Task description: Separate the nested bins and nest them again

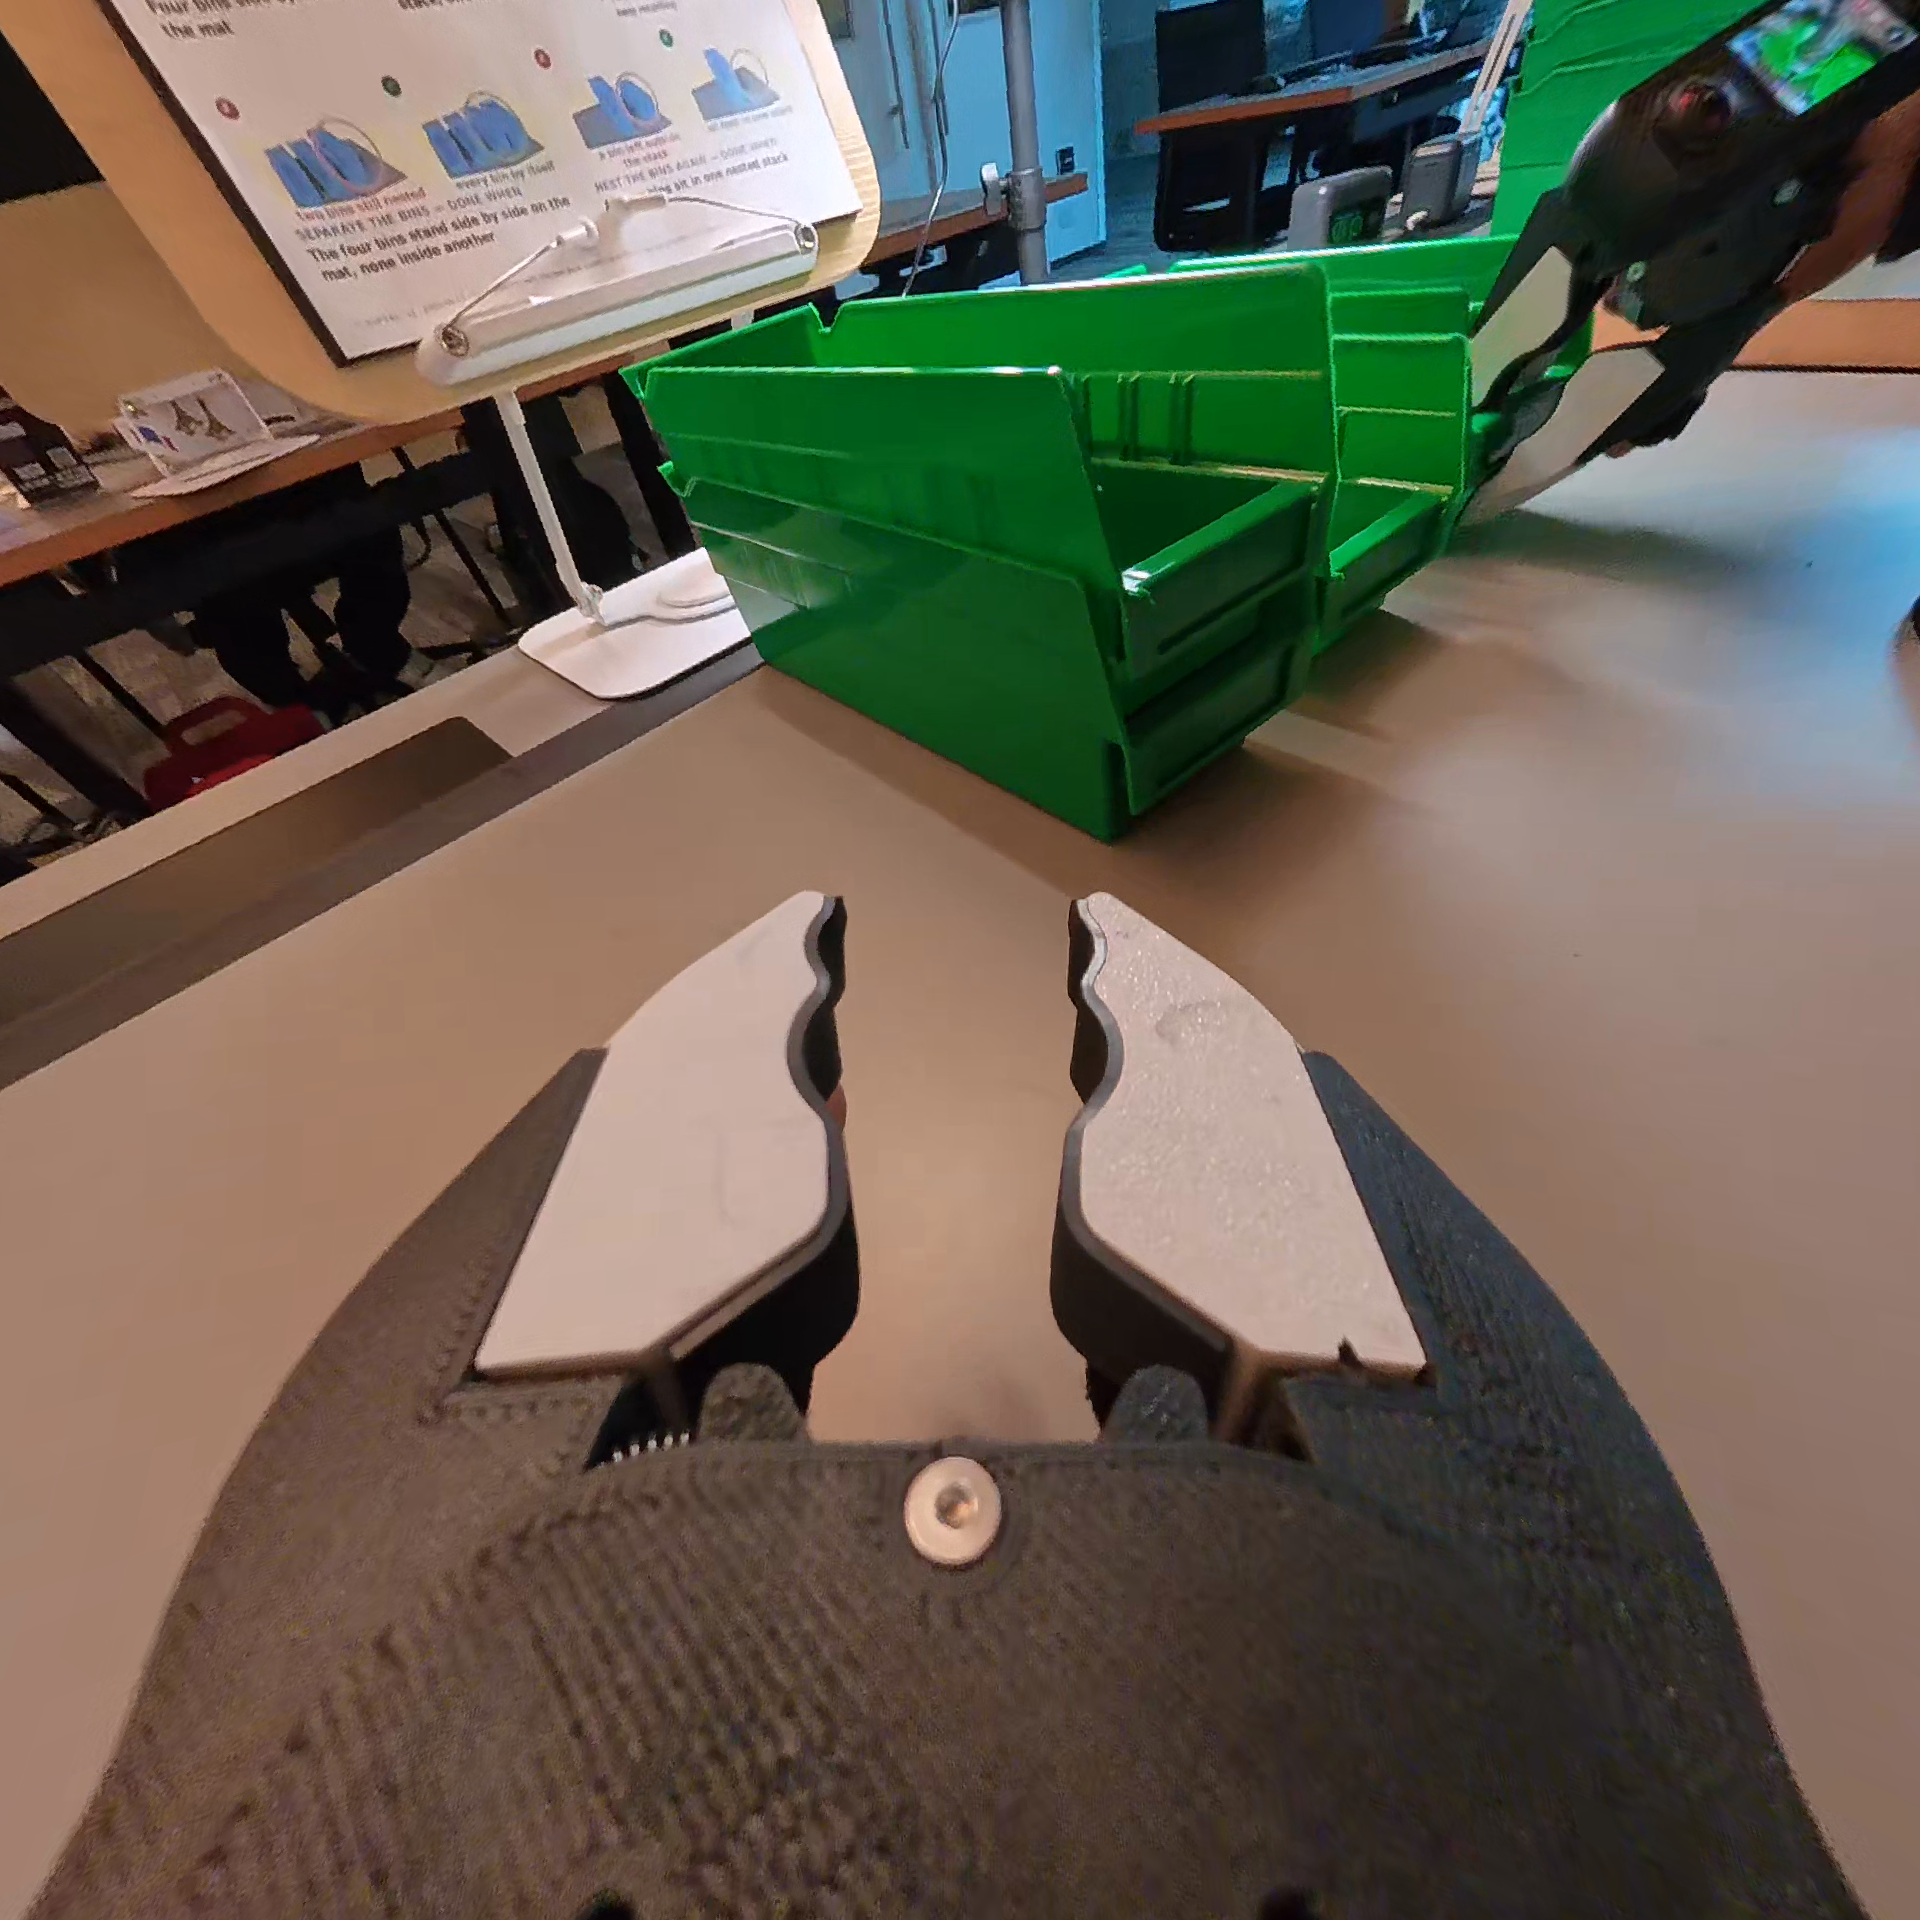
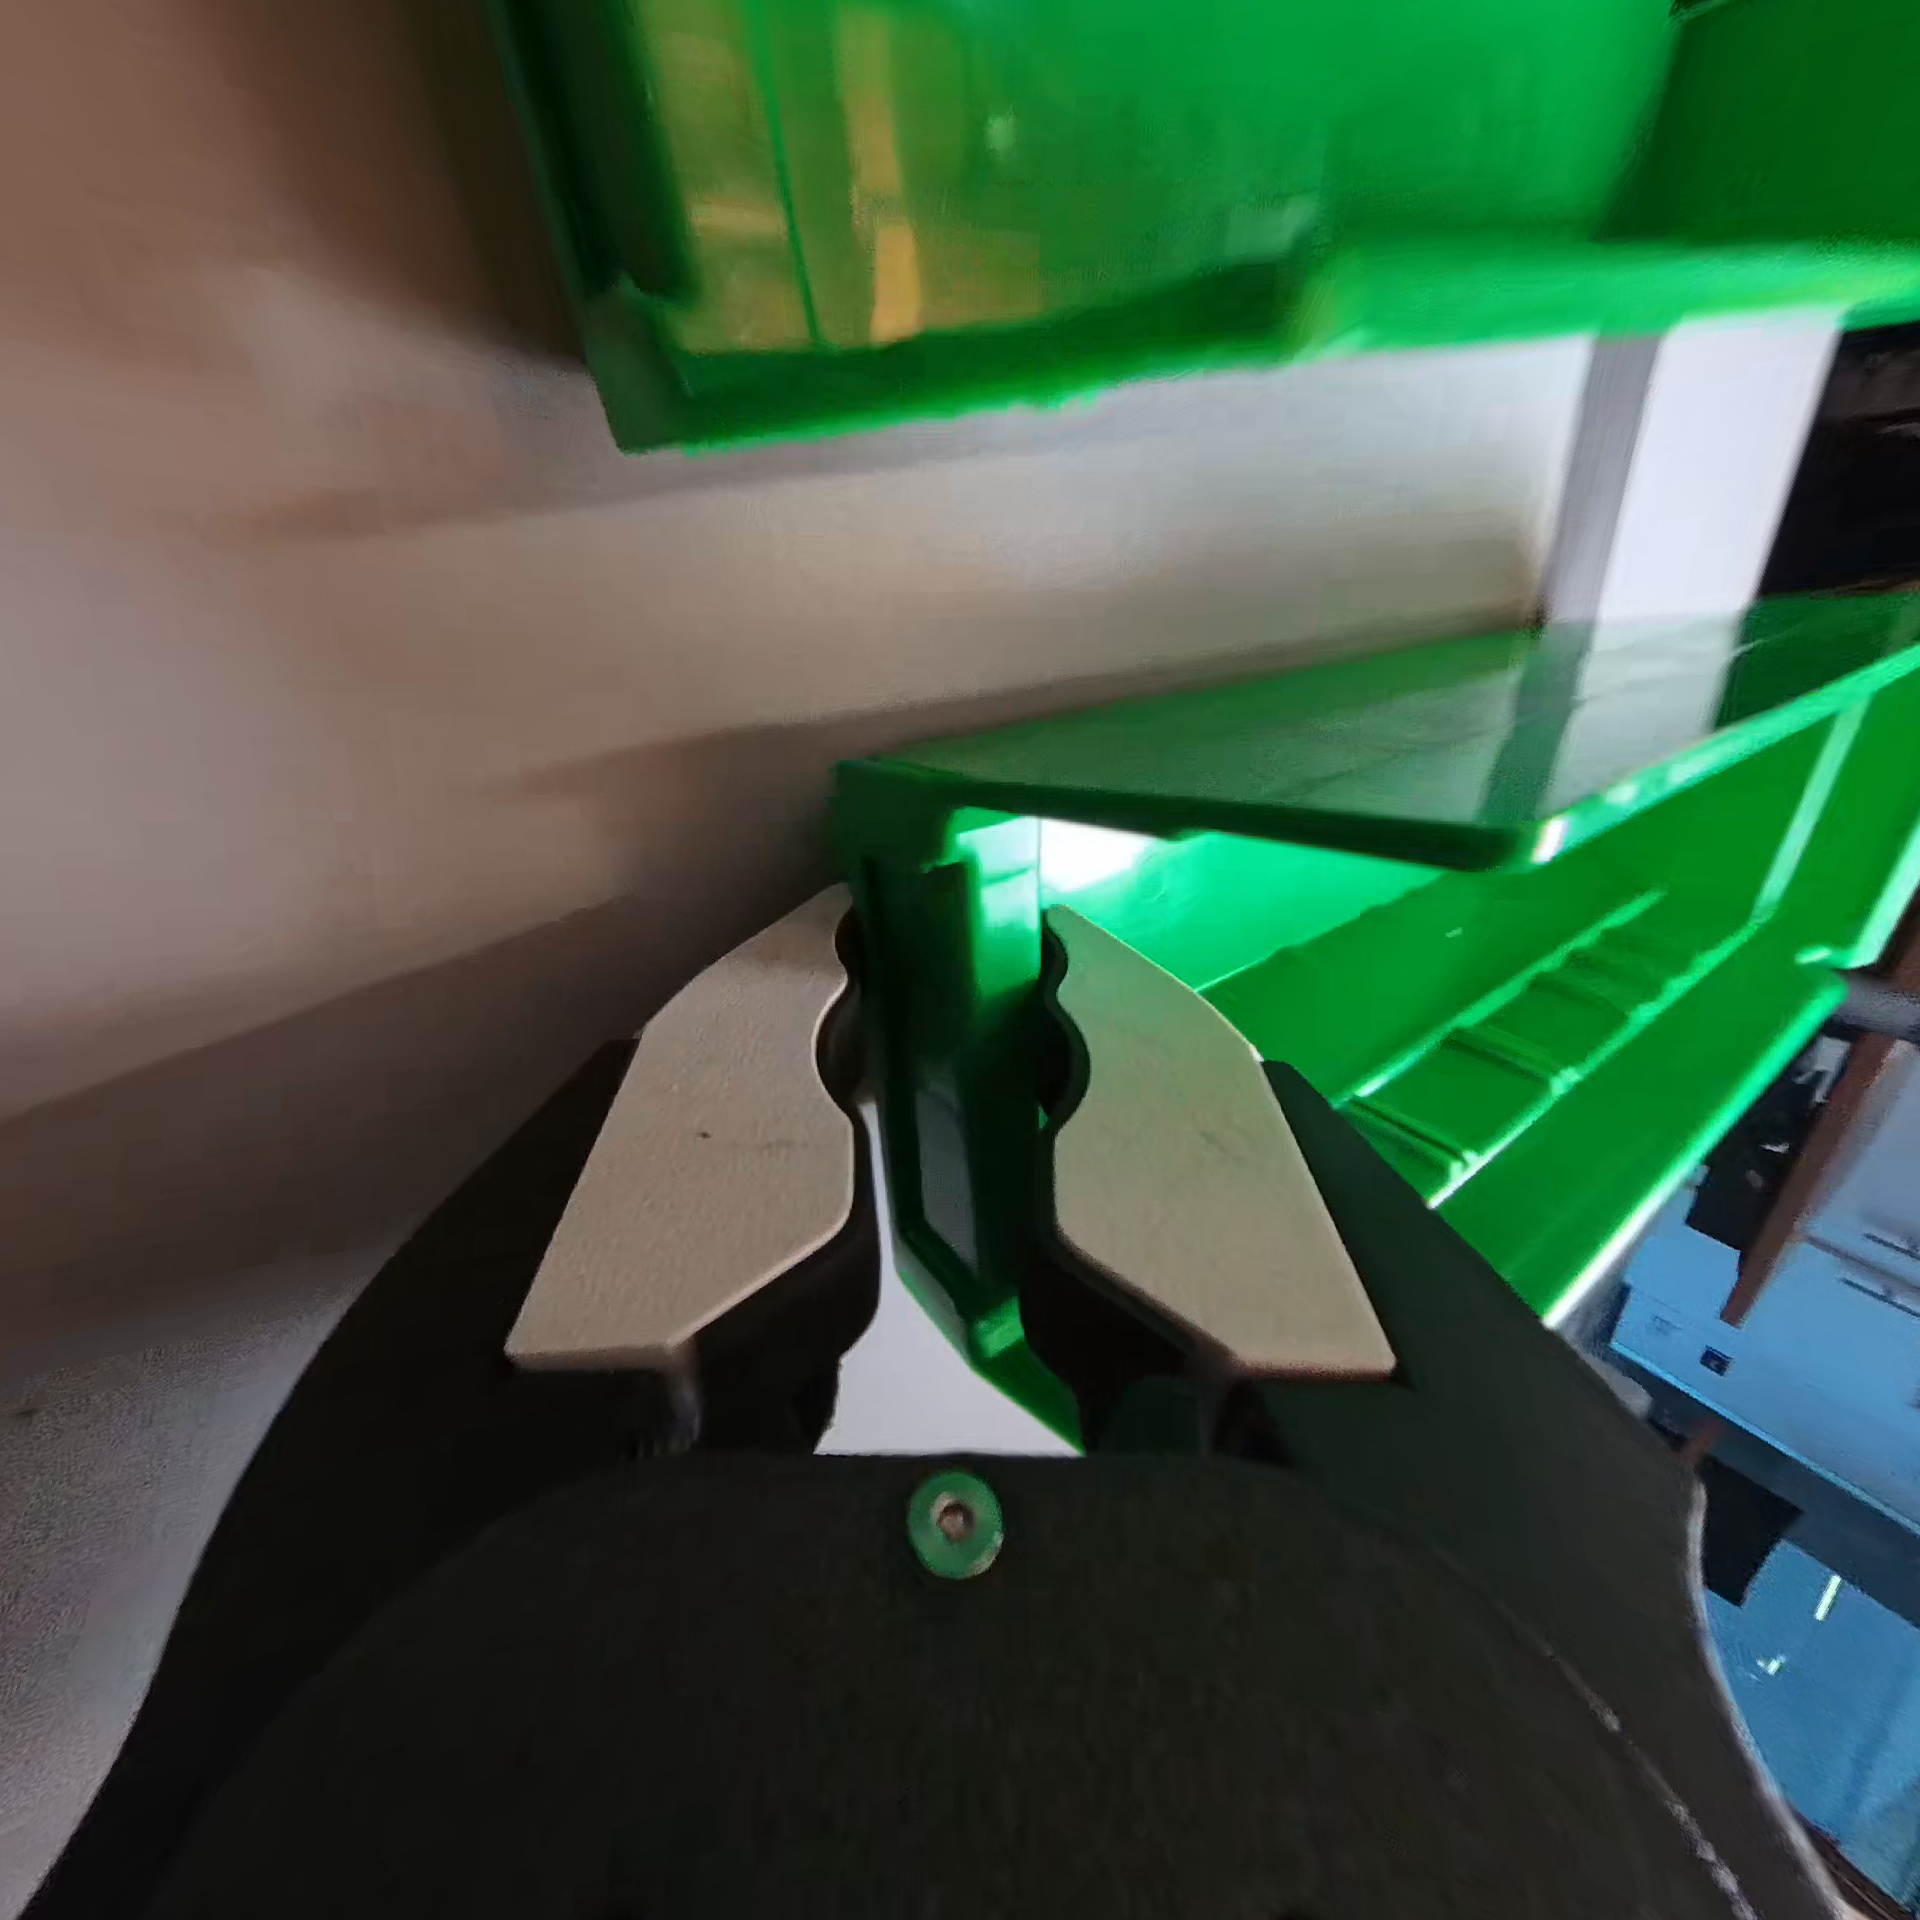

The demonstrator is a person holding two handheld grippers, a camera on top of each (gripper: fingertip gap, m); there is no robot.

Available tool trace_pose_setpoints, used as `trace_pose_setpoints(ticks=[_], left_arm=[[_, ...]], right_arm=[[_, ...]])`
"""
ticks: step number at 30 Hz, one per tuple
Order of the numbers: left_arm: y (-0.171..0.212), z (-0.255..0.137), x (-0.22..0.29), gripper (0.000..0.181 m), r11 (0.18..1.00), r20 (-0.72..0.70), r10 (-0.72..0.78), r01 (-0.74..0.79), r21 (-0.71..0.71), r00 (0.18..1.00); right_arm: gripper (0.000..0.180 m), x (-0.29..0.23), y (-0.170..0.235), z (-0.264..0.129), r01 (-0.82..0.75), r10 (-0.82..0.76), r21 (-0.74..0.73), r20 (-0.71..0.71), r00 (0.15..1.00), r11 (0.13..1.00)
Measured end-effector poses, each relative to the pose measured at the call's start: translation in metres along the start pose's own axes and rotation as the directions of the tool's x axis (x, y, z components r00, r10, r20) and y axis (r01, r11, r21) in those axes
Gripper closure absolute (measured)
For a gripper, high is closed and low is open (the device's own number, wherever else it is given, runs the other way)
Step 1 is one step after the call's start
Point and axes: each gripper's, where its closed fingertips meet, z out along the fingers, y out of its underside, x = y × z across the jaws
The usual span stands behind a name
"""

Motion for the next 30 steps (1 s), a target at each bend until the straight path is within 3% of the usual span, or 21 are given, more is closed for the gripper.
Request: trace_pose_setpoints(ticks=[8,16,19,23,30], left_arm=[[-0.006,-0.002,-0.001,0.138,0.999,0.010,-0.026,0.026,0.029,1.000],[-0.002,0.001,0.002,0.138,1.000,0.032,0.004,-0.005,0.013,0.999],[0.003,0.002,0.001,0.138,0.999,0.051,0.041,-0.041,-0.004,0.998],[0.006,0.001,0.000,0.138,0.998,0.067,0.068,-0.068,-0.014,0.995],[-0.003,-0.004,-0.005,0.137,0.997,0.101,0.073,-0.075,0.020,0.992]], right_arm=[[0.153,0.035,-0.031,-0.105,0.009,-0.008,0.008,-0.091,0.996,1.000],[0.152,0.062,-0.156,-0.204,0.112,-0.075,0.188,-0.195,0.978,0.976],[0.152,0.058,-0.206,-0.206,0.125,-0.086,0.223,-0.178,0.980,0.967],[0.152,0.047,-0.251,-0.180,0.149,-0.121,0.209,-0.141,0.983,0.967],[0.151,0.028,-0.275,-0.132,0.157,-0.147,0.186,-0.064,0.987,0.970]])
